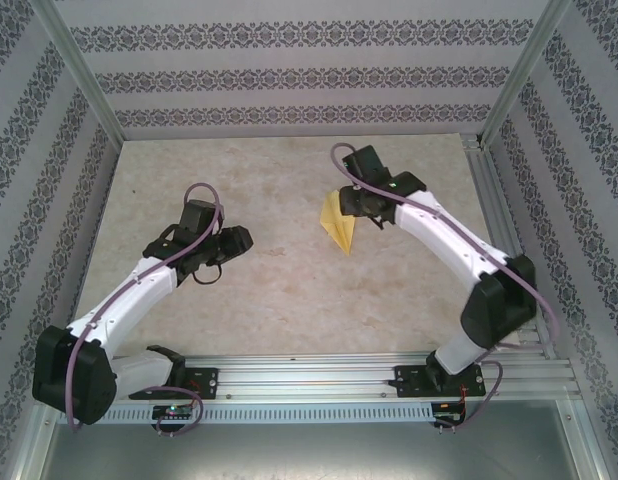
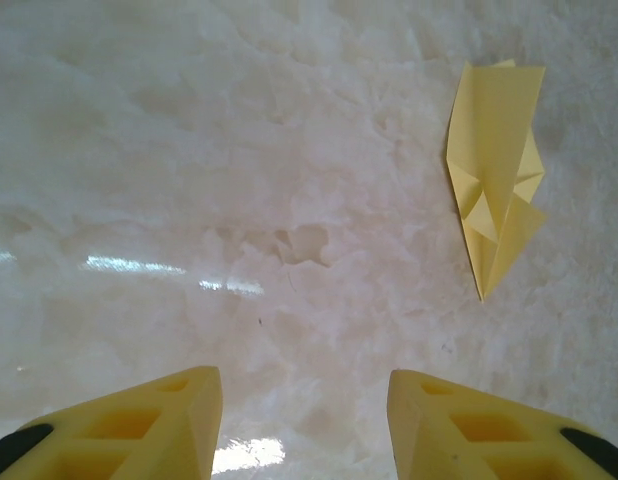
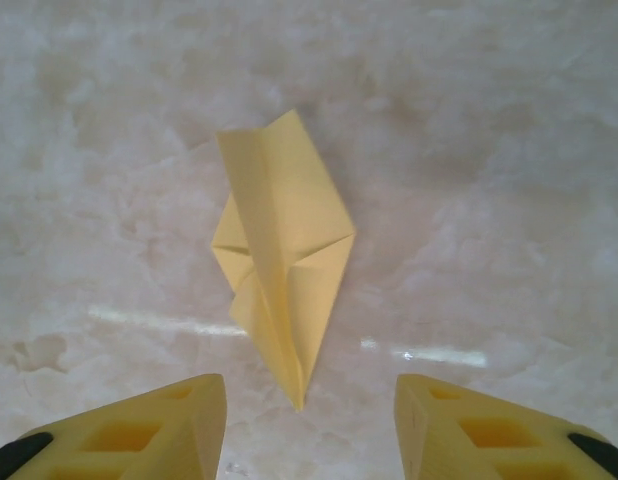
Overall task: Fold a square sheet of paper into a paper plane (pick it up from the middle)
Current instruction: Reset both arms
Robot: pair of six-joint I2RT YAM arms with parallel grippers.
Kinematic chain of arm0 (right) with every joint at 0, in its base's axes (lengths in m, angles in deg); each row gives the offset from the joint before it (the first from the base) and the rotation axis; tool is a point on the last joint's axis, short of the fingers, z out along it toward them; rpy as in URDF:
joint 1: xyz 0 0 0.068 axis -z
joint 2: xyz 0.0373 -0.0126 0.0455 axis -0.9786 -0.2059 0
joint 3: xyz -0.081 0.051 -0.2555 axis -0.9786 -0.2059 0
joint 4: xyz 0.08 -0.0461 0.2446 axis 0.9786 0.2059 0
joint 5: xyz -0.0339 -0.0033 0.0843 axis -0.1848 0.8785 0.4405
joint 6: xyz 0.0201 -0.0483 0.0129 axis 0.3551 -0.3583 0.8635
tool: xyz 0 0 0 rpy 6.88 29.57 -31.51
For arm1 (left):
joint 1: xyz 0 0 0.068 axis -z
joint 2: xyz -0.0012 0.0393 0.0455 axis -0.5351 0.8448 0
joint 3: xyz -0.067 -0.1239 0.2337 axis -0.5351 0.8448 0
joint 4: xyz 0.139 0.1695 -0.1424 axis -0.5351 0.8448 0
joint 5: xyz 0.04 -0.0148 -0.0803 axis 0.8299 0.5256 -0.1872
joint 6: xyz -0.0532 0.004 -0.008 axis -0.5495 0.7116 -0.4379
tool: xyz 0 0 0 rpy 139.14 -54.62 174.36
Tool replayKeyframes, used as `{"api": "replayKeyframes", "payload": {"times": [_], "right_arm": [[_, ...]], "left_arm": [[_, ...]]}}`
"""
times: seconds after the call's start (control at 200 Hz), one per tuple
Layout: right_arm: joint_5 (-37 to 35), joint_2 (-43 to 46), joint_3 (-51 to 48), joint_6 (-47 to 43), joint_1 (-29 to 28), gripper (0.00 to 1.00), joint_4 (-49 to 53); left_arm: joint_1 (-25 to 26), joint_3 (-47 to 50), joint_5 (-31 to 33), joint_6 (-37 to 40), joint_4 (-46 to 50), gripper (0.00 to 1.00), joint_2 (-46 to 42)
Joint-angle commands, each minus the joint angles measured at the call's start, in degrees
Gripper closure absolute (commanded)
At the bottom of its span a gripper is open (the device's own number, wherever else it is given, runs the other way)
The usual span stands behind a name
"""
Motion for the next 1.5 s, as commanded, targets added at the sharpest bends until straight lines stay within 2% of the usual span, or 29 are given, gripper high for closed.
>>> {"api": "replayKeyframes", "payload": {"times": [0.0, 0.05, 0.095, 0.105, 0.185, 0.19, 0.2, 0.21, 0.225, 0.305, 0.395, 0.485, 0.54, 0.609, 0.684, 0.739, 0.799, 0.874, 0.959, 1.034, 1.064, 1.104, 1.189, 1.254, 1.304, 1.349, 1.394, 1.444, 1.494], "right_arm": [[-9.43, 11.81, -9.86, -2.47, 2.68, 0.45, -10.56], [-12.42, 17.83, -16.62, -3.73, 4.34, 0.3, -15.58], [-15.98, 22.62, -23.66, -4.2, 6.42, 0.05, -22.07], [-16.45, 23.39, -25.16, -4.3, 6.96, 0.03, -23.47], [-13.88, 29.96, -36.46, -8.45, 12.03, 0.02, -33.79], [-13.66, 30.28, -37.19, -9.01, 12.34, 0.02, -34.32], [-13.23, 30.89, -38.08, -9.92, 12.89, 0.02, -35.37], [-13.17, 31.41, -39.18, -10.67, 13.32, 0.02, -36.29], [-13.74, 32.06, -41.34, -11.55, 13.74, 0.02, -37.81], [-17.12, 32.71, -51.63, -13.26, 17.73, 0.02, -50.37], [-12.0, 29.5, -56.67, -11.54, 23.51, 0.02, -57.05], [-4.26, 22.61, -57.02, -11.09, 27.81, 0.02, -59.71], [-3.48, 19.99, -55.28, -11.38, 28.31, 0.02, -59.36], [0.21, 16.59, -53.49, -12.42, 29.47, 0.02, -62.26], [2.97, 14.05, -54.91, -14.05, 29.6, 0.02, -72.2], [3.43, 12.16, -55.82, -13.27, 29.78, 0.02, -78.95], [7.19, 10.47, -56.7, -15.79, 29.74, 0.02, -84.57], [7.95, 8.99, -54.45, -17.26, 29.78, 0.02, -82.48], [10.38, 8.3, -55.11, -20.25, 29.78, 0.02, -85.5], [10.36, 3.06, -59.27, -20.63, 29.9, 0.02, -99.22], [11.82, 0.24, -61.93, -21.35, 29.79, 0.02, -105.23], [10.43, -1.66, -64.37, -21.48, 29.04, 0.02, -113.37], [6.52, -0.13, -63.1, -20.26, 28.99, 0.02, -107.83], [6.12, 0.1, -59.11, -19.26, 29.54, 0.02, -100.95], [7.23, 0.77, -58.57, -18.87, 30.3, 0.02, -99.21], [7.12, -0.15, -59.05, -18.72, 30.23, 0.02, -101.84], [6.21, -0.29, -59.39, -18.72, 30.01, 0.02, -102.76], [4.14, 0.09, -59.39, -18.65, 29.7, 0.02, -102.05], [2.27, -0.25, -59.85, -18.47, 29.28, 0.02, -103.64]], "left_arm": [[0.29, -1.74, 7.43, 4.25, 0.17, 0.5, -3.97], [0.22, -0.9, 11.08, 5.64, -0.72, 0.48, -5.79], [0.23, 0.77, 15.23, 7.61, -3.0, 0.44, -7.47], [0.19, 1.12, 16.23, 8.11, -3.49, 0.43, -7.91], [0.24, 3.79, 25.12, 12.79, -6.74, 0.38, -10.98], [0.27, 3.96, 25.59, 13.14, -6.94, 0.35, -11.08], [0.29, 4.33, 26.87, 13.93, -7.55, 0.17, -11.52], [0.25, 4.82, 28.15, 14.59, -8.05, 0.05, -11.76], [0.22, 5.53, 30.07, 15.68, -8.98, 0.0, -12.14], [0.19, 9.77, 41.12, 21.35, -15.14, 0.0, -11.94], [0.09, 12.99, 47.41, 28.96, -21.51, 0.0, -8.7], [-0.08, 16.68, 50.33, 33.94, -29.67, 0.0, -4.7], [-1.33, 15.38, 47.72, 34.15, -28.33, 0.0, -3.69], [-1.55, 18.67, 45.41, 38.86, -38.09, 0.0, -2.61], [-2.46, 23.31, 42.48, 44.46, -51.2, 0.0, 0.48], [-3.45, 23.74, 41.37, 46.09, -54.24, 0.0, 3.28], [-5.44, 24.76, 36.0, 45.93, -58.47, 0.0, 5.85], [-6.07, 25.3, 35.27, 46.69, -63.63, 0.0, 9.27], [-6.53, 24.51, 30.21, 50.48, -69.23, 0.0, 13.27], [-8.04, 23.06, 29.07, 51.18, -73.88, 0.0, 19.65], [-9.01, 20.89, 30.03, 48.97, -69.42, 0.0, 19.86], [-11.28, 19.93, 26.54, 47.3, -67.43, 0.0, 20.02], [-15.66, 22.3, 21.48, 43.46, -71.25, 0.0, 20.53], [-16.14, 25.77, 20.47, 44.06, -82.41, 0.0, 23.94], [-16.14, 24.11, 20.27, 43.47, -74.5, 0.0, 21.76], [-16.05, 25.08, 20.49, 43.98, -80.02, 0.0, 23.43], [-16.05, 24.29, 20.37, 43.74, -75.72, 0.0, 22.06], [-15.82, 25.06, 21.38, 44.16, -79.2, 0.0, 23.04], [-15.33, 24.63, 21.66, 44.15, -76.88, 0.0, 22.16]]}}
